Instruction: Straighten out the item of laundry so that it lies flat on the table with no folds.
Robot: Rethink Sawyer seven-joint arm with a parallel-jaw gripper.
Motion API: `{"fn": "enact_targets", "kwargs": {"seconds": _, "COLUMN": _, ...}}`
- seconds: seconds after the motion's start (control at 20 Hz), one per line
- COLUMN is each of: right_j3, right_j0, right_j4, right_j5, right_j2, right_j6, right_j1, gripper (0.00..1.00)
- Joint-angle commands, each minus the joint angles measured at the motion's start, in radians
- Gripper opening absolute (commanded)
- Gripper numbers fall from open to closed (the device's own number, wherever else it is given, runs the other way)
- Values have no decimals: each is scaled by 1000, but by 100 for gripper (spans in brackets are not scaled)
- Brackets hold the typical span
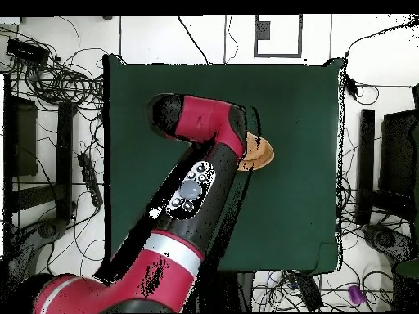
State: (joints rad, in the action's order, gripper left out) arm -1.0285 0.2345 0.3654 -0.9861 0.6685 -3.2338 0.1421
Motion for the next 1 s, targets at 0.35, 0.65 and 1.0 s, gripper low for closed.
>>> {"fn": "enact_targets", "kwargs": {"seconds": 0.35, "right_j3": -212, "right_j0": -49, "right_j4": 52, "right_j5": -95, "right_j2": -6, "right_j6": -240, "right_j1": 143, "gripper": 0}}
{"fn": "enact_targets", "kwargs": {"seconds": 0.65, "right_j3": -243, "right_j0": -25, "right_j4": 8, "right_j5": -135, "right_j2": -5, "right_j6": -149, "right_j1": 243, "gripper": 0}}
{"fn": "enact_targets", "kwargs": {"seconds": 1.0, "right_j3": -320, "right_j0": -17, "right_j4": -64, "right_j5": -241, "right_j2": 10, "right_j6": -5, "right_j1": 412, "gripper": 0}}
